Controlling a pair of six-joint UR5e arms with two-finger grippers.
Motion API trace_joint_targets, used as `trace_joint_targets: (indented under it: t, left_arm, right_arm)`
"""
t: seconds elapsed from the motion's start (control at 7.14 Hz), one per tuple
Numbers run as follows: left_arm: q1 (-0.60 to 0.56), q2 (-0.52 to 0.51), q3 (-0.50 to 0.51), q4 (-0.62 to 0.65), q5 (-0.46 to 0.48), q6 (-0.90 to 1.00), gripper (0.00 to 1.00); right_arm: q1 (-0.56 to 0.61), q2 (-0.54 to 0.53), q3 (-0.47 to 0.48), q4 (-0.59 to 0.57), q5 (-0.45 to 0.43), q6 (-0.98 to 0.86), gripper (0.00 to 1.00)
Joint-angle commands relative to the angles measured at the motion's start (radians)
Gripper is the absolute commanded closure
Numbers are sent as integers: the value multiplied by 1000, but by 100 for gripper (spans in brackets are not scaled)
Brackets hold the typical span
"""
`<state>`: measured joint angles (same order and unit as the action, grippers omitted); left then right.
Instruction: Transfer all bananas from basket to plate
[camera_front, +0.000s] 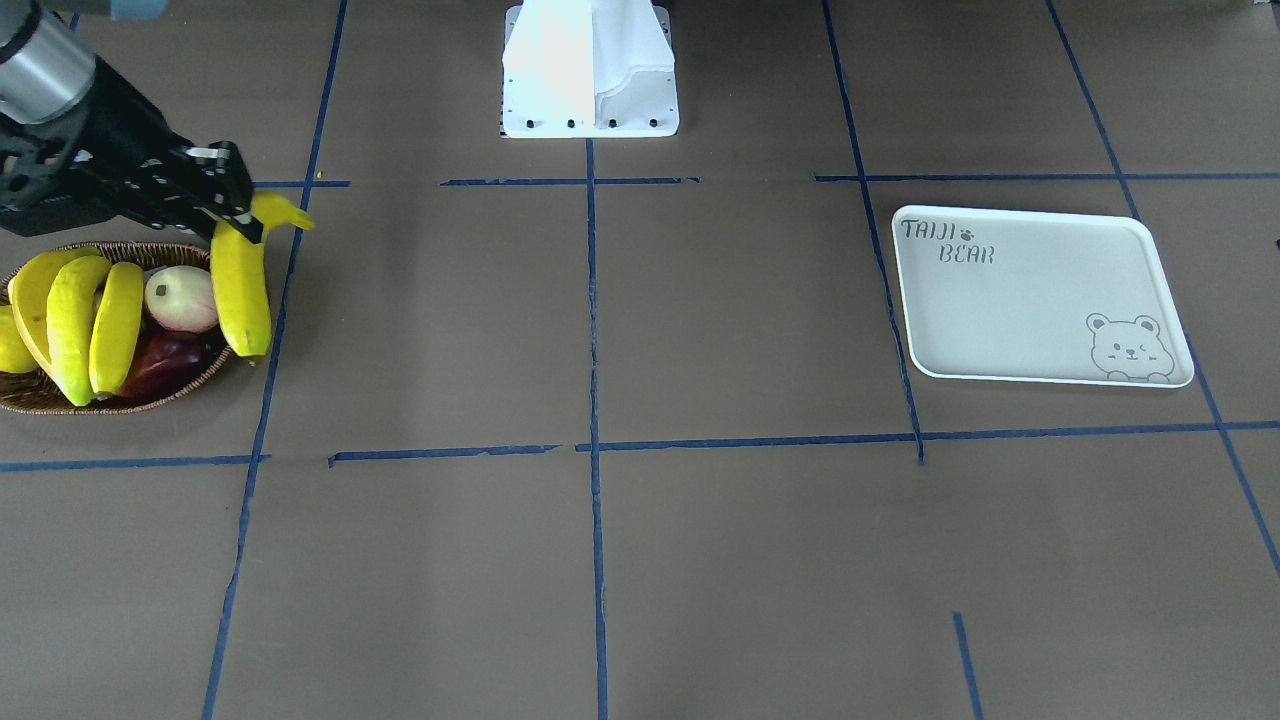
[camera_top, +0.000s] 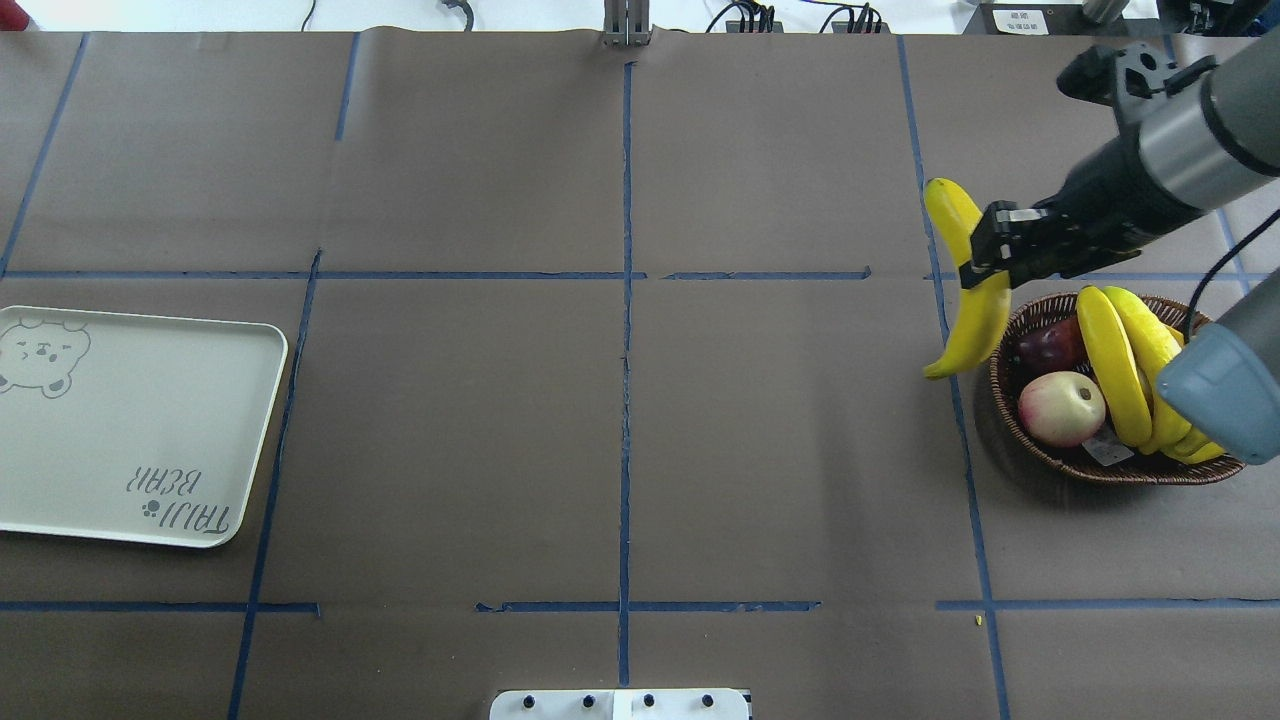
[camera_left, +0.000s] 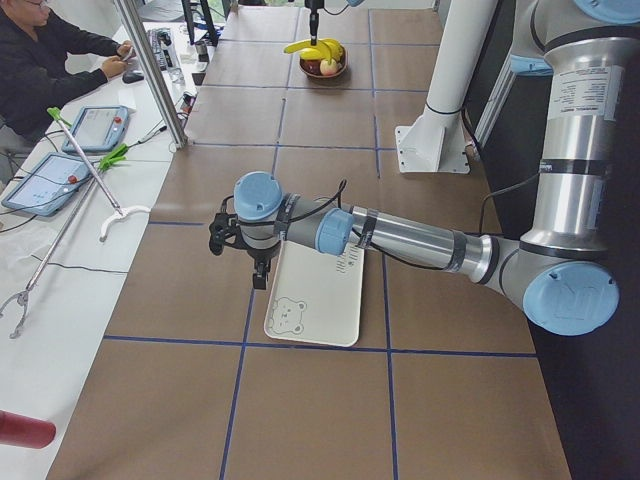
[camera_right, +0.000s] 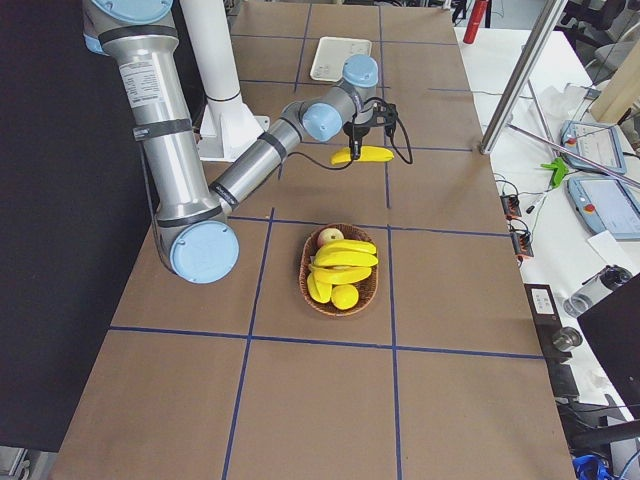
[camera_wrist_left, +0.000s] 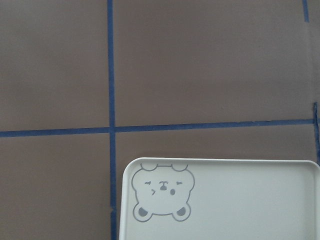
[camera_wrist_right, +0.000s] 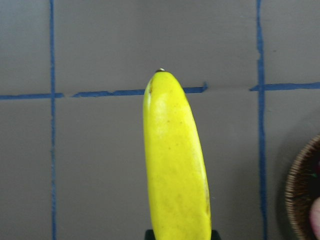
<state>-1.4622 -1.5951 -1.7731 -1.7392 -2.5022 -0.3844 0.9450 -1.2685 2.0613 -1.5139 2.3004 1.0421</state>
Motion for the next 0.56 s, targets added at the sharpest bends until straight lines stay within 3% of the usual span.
trace_joint_targets:
  t: [0.0, 0.28, 0.42]
  left_arm:
    - [176, -3, 14, -434, 2, -562, 2]
    - [291, -99, 53, -755, 37, -1020, 3]
    - [395, -167, 51, -854, 148, -1267, 4]
  right_arm:
    - [-150, 52, -88, 357, -161, 392, 98]
    - [-282, 60, -136, 587, -336, 547, 99]
    - [-326, 75, -136, 613, -398, 571, 99]
